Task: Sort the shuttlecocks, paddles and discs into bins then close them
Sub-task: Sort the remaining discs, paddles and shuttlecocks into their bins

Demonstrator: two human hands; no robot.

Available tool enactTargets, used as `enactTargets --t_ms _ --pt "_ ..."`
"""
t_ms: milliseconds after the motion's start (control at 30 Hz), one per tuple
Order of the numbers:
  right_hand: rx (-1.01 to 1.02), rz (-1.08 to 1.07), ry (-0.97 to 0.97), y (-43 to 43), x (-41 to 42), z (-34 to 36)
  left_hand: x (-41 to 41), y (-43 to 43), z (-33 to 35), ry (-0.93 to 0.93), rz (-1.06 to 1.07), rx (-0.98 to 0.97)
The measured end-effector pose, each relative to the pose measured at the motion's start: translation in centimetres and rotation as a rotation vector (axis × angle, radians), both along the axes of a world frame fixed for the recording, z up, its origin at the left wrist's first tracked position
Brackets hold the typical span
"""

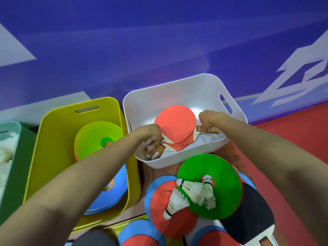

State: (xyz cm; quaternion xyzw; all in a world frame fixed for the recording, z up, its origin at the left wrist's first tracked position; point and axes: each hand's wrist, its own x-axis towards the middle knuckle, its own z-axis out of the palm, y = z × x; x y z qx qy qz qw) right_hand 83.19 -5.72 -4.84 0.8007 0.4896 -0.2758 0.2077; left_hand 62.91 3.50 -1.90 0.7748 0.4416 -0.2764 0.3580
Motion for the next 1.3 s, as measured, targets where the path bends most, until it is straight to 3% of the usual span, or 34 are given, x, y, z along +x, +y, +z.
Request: enactTargets --t_ms 100,233,367,500,633,700,767,867,1000,1167,1300 --pt "0.067 -0.036 0.004 0.2 -0.6 0.9 -0.1 -0.1 -0.1 0.045 -0.061 0.019" --pt "0.148 -0.047 0.067 -0.3 -1.4 2.5 -1.3 -0.4 1.0 -0.113 0.019 0.081" --pt "0.476 -0.055 0.18 -2.7 -3.7 5.9 -2.7 -2.1 3.6 -0.384 0.095 0.246" --pt "0.834 -0.041 0.253 -7.5 -7.9 9.8 -5.2 -6.0 5.9 -0.594 0.022 0.497" --pt "1.168 0.016 0.304 -13.7 -12.7 11.6 -9.0 -12.7 6.8 -1.049 0.005 0.747" --pt "1.321 0.0 0.336 -16.7 -14.8 10.8 -10.9 -16.2 5.4 -1.122 -0.055 0.758" --pt "1.4 -0.031 0.315 -19.0 -16.4 8.7 -12.2 -18.7 2.6 -1.075 -0.154 0.743" --pt "1.289 -0.045 0.302 -20.9 -17.2 4.5 -12.8 -20.2 -2.1 -0.856 -0.197 0.698" --pt "0.948 -0.107 0.327 -20.9 -16.9 0.0 -12.2 -20.9 -6.0 -0.502 -0.139 0.542" --pt "0.684 -0.079 0.232 -19.3 -17.3 -3.1 -11.3 -21.7 -7.9 -0.405 -0.136 0.5" --pt "0.514 -0.095 0.141 -18.4 -17.6 -4.5 -11.6 -21.9 -8.4 -0.45 -0.066 0.499"
